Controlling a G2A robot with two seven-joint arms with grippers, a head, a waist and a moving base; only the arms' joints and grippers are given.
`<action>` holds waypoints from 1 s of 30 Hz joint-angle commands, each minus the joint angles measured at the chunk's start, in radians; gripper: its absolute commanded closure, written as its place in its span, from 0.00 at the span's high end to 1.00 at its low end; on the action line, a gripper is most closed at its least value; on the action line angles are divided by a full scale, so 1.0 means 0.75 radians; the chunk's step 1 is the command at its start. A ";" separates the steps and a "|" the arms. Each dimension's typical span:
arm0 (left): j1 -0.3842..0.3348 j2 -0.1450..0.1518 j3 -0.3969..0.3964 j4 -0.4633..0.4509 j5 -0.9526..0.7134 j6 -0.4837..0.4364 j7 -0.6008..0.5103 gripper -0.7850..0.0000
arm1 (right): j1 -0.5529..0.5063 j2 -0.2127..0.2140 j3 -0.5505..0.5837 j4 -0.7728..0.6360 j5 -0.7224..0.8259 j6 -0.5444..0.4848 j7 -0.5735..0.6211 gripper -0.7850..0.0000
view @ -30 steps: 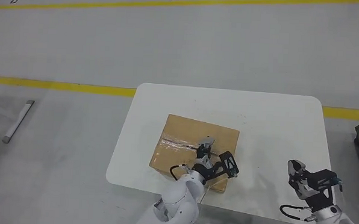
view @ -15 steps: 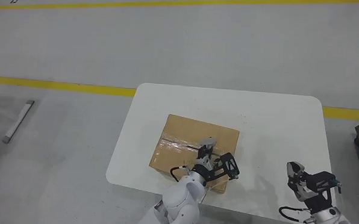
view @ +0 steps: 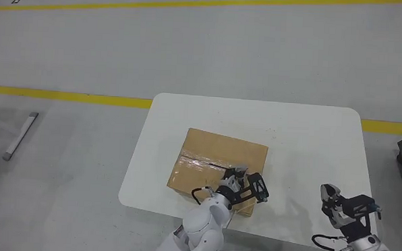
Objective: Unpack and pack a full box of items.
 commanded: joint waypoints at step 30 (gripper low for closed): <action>0.221 0.030 -0.491 -0.390 0.035 0.306 -0.087 0.00 | 0.117 -0.007 -0.081 -0.018 -0.033 -0.059 0.110 0.00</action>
